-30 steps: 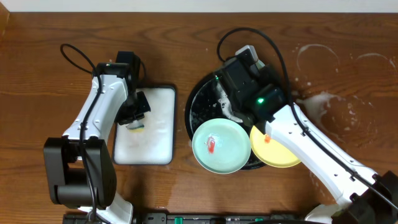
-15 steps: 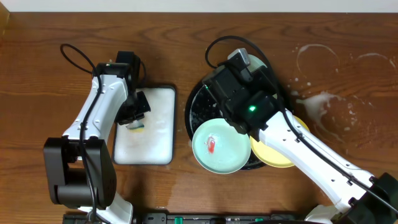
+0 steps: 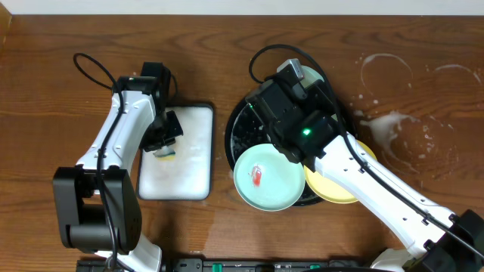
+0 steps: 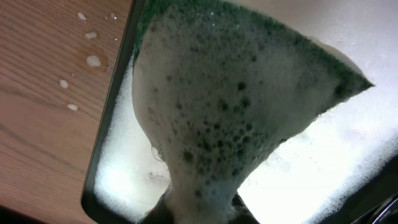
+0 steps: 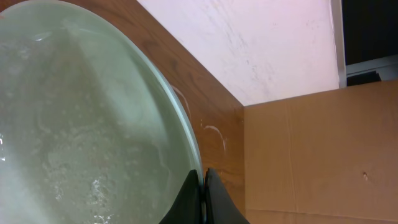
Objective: Clean dirty plates on tray and stack at the side
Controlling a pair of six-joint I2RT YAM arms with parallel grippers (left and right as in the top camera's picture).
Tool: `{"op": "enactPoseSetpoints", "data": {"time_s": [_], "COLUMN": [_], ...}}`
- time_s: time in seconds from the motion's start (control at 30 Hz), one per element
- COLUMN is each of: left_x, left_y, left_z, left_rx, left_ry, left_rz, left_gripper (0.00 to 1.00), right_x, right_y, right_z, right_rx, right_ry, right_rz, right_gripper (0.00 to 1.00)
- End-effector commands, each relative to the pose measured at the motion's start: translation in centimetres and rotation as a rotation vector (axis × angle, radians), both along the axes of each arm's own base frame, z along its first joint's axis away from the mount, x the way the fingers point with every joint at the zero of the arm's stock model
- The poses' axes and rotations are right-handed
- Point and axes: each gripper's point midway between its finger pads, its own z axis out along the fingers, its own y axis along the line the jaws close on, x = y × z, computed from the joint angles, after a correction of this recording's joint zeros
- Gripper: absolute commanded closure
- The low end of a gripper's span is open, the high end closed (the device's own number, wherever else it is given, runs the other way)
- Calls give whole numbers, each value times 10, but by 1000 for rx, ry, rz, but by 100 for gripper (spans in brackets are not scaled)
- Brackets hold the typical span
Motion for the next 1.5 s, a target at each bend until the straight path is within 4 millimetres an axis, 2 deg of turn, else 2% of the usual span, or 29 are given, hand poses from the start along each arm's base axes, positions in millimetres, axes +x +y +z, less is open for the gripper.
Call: {"op": "enactPoseSetpoints", "data": {"time_s": [0.0, 1.17, 1.27, 1.33, 1.47], "left_x": [0, 0, 0, 0, 0], "left_y": [0, 0, 0, 0, 0], "left_z": [0, 0, 0, 0, 0], "left_rx": [-3, -4, -4, -4, -4], "left_ry": [3, 4, 4, 4, 4], "left_rz": [-3, -3, -3, -3, -3], "left_gripper": [92, 92, 92, 92, 92], "right_x": [-3, -2, -2, -1, 8], "right_y": [-3, -1, -3, -7, -11], "right_z": [15, 16, 15, 5, -32], "right_rx": [-2, 15, 60, 156, 436], "right_ry": [-47, -61, -81, -70, 70], "right_rz": [-12, -15, -40, -68, -101], "right_gripper": [99, 99, 99, 99, 99]}}
